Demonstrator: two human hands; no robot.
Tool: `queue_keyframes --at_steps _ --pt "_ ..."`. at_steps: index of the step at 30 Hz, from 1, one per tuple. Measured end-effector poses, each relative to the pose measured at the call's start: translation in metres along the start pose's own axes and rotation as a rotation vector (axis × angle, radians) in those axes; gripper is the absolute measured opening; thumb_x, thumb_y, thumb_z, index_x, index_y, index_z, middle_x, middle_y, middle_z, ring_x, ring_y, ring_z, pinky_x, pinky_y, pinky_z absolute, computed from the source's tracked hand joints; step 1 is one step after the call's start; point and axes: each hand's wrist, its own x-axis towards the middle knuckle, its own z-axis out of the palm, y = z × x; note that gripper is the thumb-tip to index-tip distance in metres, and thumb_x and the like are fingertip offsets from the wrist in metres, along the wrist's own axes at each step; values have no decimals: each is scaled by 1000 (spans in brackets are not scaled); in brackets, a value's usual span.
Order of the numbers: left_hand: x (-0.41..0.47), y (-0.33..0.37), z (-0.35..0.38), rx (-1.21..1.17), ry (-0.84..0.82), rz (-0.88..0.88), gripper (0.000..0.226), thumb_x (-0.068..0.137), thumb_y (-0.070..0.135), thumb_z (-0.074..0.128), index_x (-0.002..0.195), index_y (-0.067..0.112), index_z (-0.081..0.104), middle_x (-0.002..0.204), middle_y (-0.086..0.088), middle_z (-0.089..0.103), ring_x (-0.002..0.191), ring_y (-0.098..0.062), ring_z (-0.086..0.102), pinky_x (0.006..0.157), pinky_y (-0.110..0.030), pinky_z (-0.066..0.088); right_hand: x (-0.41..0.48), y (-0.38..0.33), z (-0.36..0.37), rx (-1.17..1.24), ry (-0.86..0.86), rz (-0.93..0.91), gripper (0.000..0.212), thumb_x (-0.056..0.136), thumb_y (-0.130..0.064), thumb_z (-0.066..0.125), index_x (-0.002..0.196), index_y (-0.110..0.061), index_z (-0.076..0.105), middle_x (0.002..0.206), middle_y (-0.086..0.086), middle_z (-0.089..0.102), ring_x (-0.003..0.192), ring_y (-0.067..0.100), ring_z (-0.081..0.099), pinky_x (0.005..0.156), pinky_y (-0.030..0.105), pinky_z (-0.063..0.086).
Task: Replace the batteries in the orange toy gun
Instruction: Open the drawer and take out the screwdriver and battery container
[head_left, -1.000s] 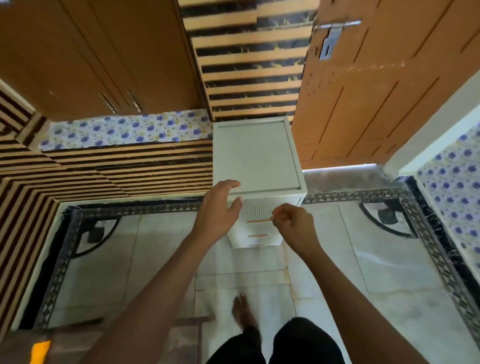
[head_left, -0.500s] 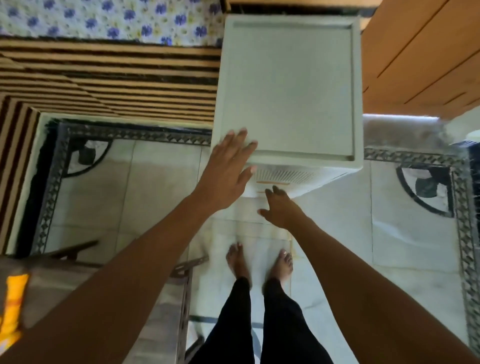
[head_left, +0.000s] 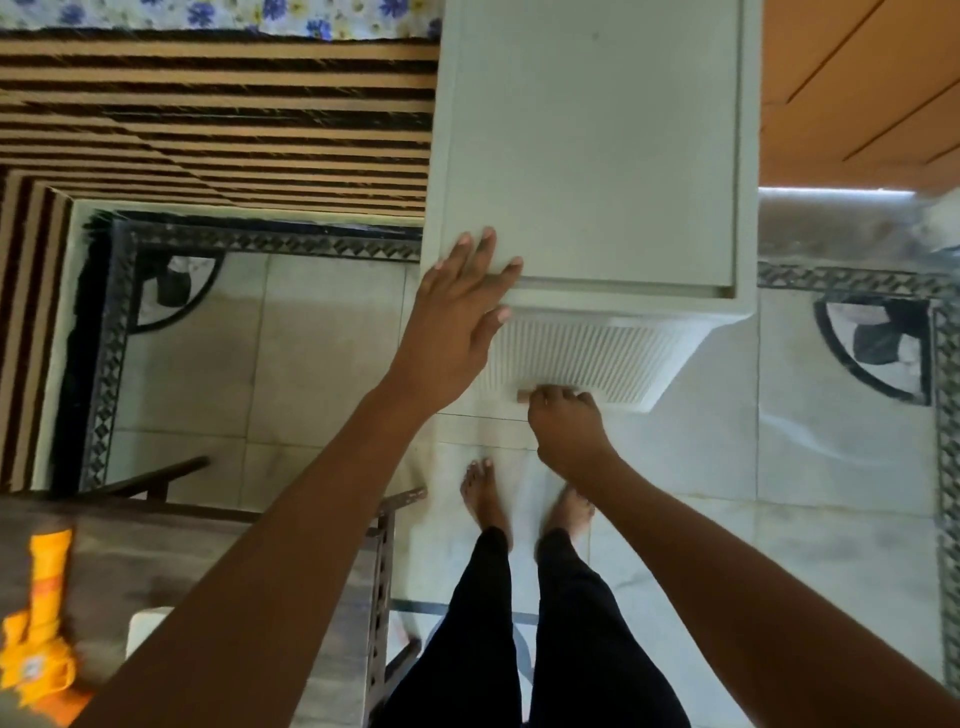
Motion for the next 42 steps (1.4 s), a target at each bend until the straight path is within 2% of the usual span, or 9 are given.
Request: queue_keyframes --at_steps 4,7,10,13,19,30,36,39,42 --pt "-1 7 -6 36 -50 -10 58 107 35 50 162 23 33 174 -7 12 161 -26 3 127 -46 6 -55 -13 -4 49 11 -13 35 59 -8 85 91 -8 71 94 11 69 88 33 69 76 42 59" --pt "-2 12 -10 20 -73 -14 61 106 36 54 162 23 33 174 -7 10 161 -27 3 127 -45 5 -95 -19 -16 123 299 -79 13 61 -14 65 72 -7 68 79 13 65 72 35 67 61 41 58" --pt "-3 14 -12 -19 -79 -43 62 105 36 56 161 22 34 173 -8 9 161 -26 2 127 -45 4 -121 -26 -34 213 578 -99 46 74 -11 22 66 -4 67 72 15 64 65 35 66 59 43 56" --pt "-3 19 -14 -63 -103 -80 63 105 37 56 162 23 32 174 -8 6 161 -22 -2 126 -40 -1 -131 -22 -36 189 745 -50 68 94 -9 4 68 -6 68 73 13 64 67 33 65 65 45 54" --pt "-5 22 -13 -91 -106 -110 63 105 35 57 162 23 32 173 -9 6 161 -22 -3 127 -39 -2 -96 7 -30 13 851 107 22 74 1 71 87 -16 69 91 5 65 84 32 63 83 47 41" --pt "-18 26 -12 -150 -30 -135 56 103 25 61 156 18 44 171 -6 22 160 -23 13 130 -44 11 -25 27 -84 106 976 238 27 68 -8 81 88 -11 63 93 11 59 92 30 47 84 44 31" --pt "-87 42 21 -189 182 -150 43 102 7 58 145 9 56 151 -6 56 141 -20 50 119 -36 41 -60 10 -24 430 717 90 22 82 -15 82 98 -7 69 96 13 64 87 36 61 73 42 49" --pt "-117 36 57 -238 59 -226 42 102 9 59 144 12 57 147 -4 59 136 -20 55 113 -45 47 -54 24 5 763 392 272 39 90 -22 78 123 -7 64 111 15 65 100 33 67 85 43 57" --pt "-107 15 86 -218 -37 -299 46 102 11 60 147 12 53 152 -4 54 141 -20 50 116 -46 45 -28 43 10 947 330 472 43 93 -30 77 126 -5 66 113 12 71 101 25 71 85 21 47"
